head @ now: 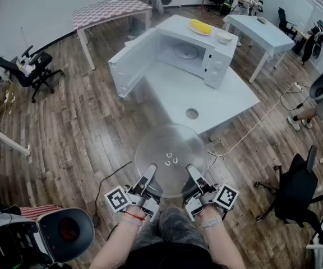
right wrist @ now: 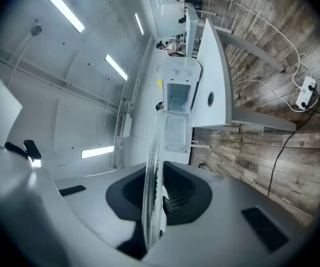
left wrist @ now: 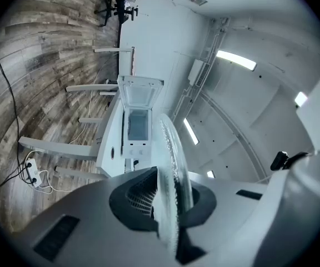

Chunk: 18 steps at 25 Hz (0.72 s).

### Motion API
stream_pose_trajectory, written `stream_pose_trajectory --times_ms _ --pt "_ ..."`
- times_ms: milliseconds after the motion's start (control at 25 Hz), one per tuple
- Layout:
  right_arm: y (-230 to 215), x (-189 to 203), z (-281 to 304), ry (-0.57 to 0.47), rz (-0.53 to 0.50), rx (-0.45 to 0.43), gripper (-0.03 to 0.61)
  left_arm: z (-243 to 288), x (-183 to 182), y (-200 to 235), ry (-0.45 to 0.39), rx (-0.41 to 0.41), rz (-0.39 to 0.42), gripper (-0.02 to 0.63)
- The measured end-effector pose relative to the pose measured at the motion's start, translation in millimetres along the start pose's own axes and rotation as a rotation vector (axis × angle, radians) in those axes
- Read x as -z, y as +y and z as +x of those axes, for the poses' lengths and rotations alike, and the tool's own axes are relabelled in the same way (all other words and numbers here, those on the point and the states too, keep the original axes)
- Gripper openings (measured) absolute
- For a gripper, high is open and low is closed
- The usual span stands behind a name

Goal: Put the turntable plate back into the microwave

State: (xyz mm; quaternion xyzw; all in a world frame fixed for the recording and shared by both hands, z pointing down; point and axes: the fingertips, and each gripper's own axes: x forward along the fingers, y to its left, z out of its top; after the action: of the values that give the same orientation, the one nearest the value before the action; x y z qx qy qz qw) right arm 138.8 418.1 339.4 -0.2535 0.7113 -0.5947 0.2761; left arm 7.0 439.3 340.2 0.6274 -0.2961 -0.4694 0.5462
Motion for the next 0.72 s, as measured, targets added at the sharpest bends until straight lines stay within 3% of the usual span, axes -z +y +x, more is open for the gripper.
stream_pose_trajectory --times_ms 720 --pt "-39.4 -83.6 117.0 0.028 0.0 0.007 0.041 113.1 -82.1 45.8 -0.015 -0.002 0.006 0.035"
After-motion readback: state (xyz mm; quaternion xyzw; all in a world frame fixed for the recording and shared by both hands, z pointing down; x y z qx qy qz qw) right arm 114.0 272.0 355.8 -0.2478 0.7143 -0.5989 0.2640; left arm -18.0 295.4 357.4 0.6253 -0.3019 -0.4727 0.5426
